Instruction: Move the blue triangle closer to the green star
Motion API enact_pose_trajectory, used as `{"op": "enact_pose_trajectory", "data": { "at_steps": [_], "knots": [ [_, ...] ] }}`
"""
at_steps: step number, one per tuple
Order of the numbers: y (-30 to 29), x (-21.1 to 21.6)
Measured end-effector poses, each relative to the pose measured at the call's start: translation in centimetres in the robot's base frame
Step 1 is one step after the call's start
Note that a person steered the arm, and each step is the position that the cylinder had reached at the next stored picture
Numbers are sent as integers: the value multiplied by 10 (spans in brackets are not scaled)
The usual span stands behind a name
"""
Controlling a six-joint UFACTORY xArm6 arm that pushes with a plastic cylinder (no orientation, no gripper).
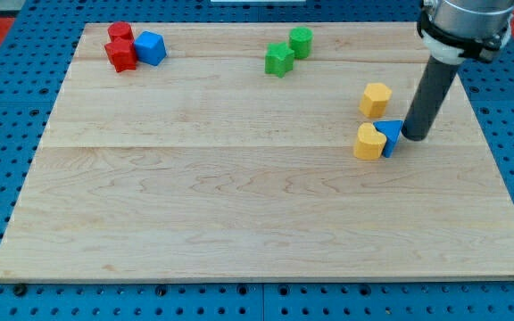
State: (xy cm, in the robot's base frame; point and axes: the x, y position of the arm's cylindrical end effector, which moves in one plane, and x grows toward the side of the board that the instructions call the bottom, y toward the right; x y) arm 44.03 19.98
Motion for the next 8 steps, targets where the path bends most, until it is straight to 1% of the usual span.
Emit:
{"op": "enact_pose_trajectory", "data": {
  "at_steps": [1,2,4,5,6,8],
  "knots": [
    [1,27],
    [-5,24],
    [-39,-2],
    [-56,-7],
    [-58,-9],
    [-55,-28]
  ]
}}
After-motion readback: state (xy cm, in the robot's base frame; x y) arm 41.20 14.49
